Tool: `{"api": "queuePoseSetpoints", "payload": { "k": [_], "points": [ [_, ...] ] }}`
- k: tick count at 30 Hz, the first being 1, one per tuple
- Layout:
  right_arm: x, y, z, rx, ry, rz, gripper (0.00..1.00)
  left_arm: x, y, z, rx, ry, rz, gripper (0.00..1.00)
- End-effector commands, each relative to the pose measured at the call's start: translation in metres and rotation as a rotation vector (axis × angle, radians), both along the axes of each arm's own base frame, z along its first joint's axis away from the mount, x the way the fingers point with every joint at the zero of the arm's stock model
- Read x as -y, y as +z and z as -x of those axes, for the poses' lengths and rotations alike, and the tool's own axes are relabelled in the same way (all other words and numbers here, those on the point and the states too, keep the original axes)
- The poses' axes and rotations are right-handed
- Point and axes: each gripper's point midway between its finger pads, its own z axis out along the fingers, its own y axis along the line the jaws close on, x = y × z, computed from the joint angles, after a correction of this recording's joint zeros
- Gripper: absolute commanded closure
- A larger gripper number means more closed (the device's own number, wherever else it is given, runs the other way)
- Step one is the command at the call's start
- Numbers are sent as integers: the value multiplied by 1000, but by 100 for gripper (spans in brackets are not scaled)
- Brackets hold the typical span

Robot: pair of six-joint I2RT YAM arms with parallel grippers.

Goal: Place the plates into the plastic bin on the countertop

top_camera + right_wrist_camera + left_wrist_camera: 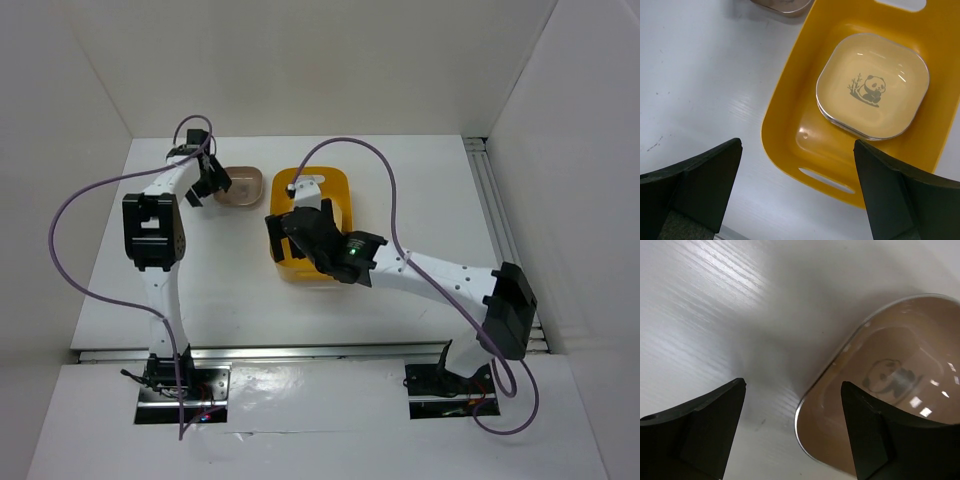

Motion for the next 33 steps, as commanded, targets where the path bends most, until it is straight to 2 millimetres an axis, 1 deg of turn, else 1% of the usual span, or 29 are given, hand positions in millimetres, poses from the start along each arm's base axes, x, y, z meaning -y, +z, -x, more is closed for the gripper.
{"api": "queuePoseSetpoints", "payload": {
  "k": [1,2,3,4,5,6,7,8,9,10,11,13,14,15,16,17,18,19,20,21,23,24,25,27,28,30,31,32,33],
  "points": [
    [1,41,-2,79,-11,-117,0,5,-2,-9,7,7,9,11],
    [2,45,-1,80,-14,-134,0,7,-8,-8,-5,2,17,20],
    [0,41,2,75,-5,-127,0,7,-8,-8,-3,11,22,23],
    [3,47,2,86,-16,-135,0,7,-16,-7,-18,12,22,23],
    [5,40,3,79,-16,-121,0,7,-19,-12,-9,12,22,29],
    [8,50,5,86,-20,-150,0,4,-19,-11,-9,19,8,36],
    [10,49,6,85,-20,-148,0,2,-23,-13,-16,17,-6,45],
    [12,52,7,89,-20,-156,0,-2,-17,-14,-13,27,-25,63],
    [14,50,8,83,-23,-159,0,-11,-19,-13,-24,63,-27,99],
    [17,52,10,86,-23,-165,0,-21,-18,-6,-50,97,-34,100],
    [19,48,9,85,-32,-155,0,-37,-9,-3,-43,144,-57,100],
    [23,56,10,99,-41,-170,0,-49,29,2,15,248,-68,100],
    [27,54,9,98,-52,-157,0,-64,34,23,-17,317,-110,100],
    [30,54,9,100,-68,-160,0,-68,48,29,12,358,-120,100],
    [32,51,10,94,-68,-149,0,-70,93,37,114,425,-105,100],
    [36,54,10,96,-86,-157,0,-71,112,46,156,450,-103,100],
    [40,48,9,94,-101,-134,0,-64,114,54,185,437,-90,100],
    [47,52,12,93,-119,-157,0,-55,133,55,246,404,-72,100],
    [51,57,12,104,-131,-165,0,-44,173,61,346,380,-38,100],
    [58,57,17,102,-151,-174,0,-19,185,64,366,309,0,100],
    [68,57,20,94,-172,-176,0,9,204,77,381,251,41,100],
    [74,58,22,93,-188,-172,0,24,228,85,433,213,70,100],
    [84,61,24,99,-209,-179,0,51,223,95,418,150,89,100],
    [94,63,32,85,-216,-177,0,80,219,120,403,73,149,100],
    [100,67,33,94,-227,-180,0,100,218,128,403,21,167,100],
    [117,89,39,118,-248,-230,0,120,212,136,397,-37,203,100],
    [127,92,41,125,-264,-224,0,131,206,141,374,-69,224,100],
    [135,110,42,141,-274,-264,0,148,193,151,335,-118,239,100],
    [146,128,48,162,-271,-302,0,159,196,153,351,-150,261,100]
  ]
}}
